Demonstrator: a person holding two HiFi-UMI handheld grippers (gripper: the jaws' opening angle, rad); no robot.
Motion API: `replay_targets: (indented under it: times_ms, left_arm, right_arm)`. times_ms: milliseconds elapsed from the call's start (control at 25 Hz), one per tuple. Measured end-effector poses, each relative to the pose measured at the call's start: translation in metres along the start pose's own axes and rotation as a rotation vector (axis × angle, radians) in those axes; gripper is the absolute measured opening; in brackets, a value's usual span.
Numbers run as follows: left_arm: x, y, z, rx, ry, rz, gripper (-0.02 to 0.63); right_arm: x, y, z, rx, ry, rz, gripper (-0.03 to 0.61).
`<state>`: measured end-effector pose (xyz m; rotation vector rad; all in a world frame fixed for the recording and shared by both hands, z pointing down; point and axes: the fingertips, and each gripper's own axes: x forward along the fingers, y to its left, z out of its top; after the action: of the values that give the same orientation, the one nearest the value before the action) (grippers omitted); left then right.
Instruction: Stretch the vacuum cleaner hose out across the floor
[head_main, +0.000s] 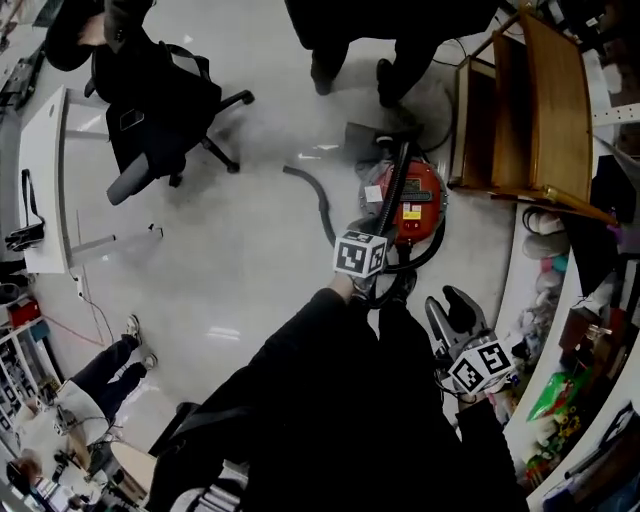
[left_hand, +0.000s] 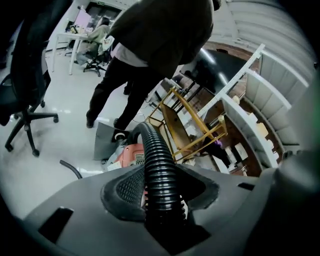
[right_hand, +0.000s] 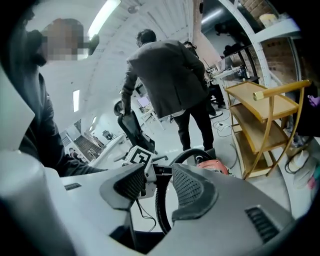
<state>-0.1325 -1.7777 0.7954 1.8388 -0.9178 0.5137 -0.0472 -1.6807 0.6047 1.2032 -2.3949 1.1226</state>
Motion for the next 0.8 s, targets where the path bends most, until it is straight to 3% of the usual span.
replay_targets:
  times_ms: [120,320,480,640,720,800]
  left_arm:
    - [-0.025,-0.016,0.005,-0.012,-0.076,-0.023,0.189]
    - [-0.020,-0.048,0.048,0.133,-0.104,-0.099,0.194]
    - [-0.036,-0.104,0.037,0.218,-0.089,-0.203,0.202]
    - [-0.076,-0.138,-0.001,0.230,-0.097,-0.265,0.206]
    - [-0.095,-0.152,-0.014,0.282,-0.110,-0.284,0.207]
    - [-0.111,-0.164,-0.023,0.364,-0.124,-0.294,0.207]
  right_arm:
    - [-0.018,0.003,0.007,0.037,0.001,-0.021,0.184]
    - [-0.033,0.001,0.009,0.057,-0.002,-0.081,0.173]
    - [-0.039,-0.006,0.021,0.113,-0.041,-0.092,0.173]
    - [-0.035,-0.015,0.044,0.301,-0.112,-0.019,0.175]
    - [-0.024,-0.010,0.049,0.365,-0.100,0.063,0.181]
    - [-0.008,-0.001,0.052,0.417,-0.067,0.155,0.232]
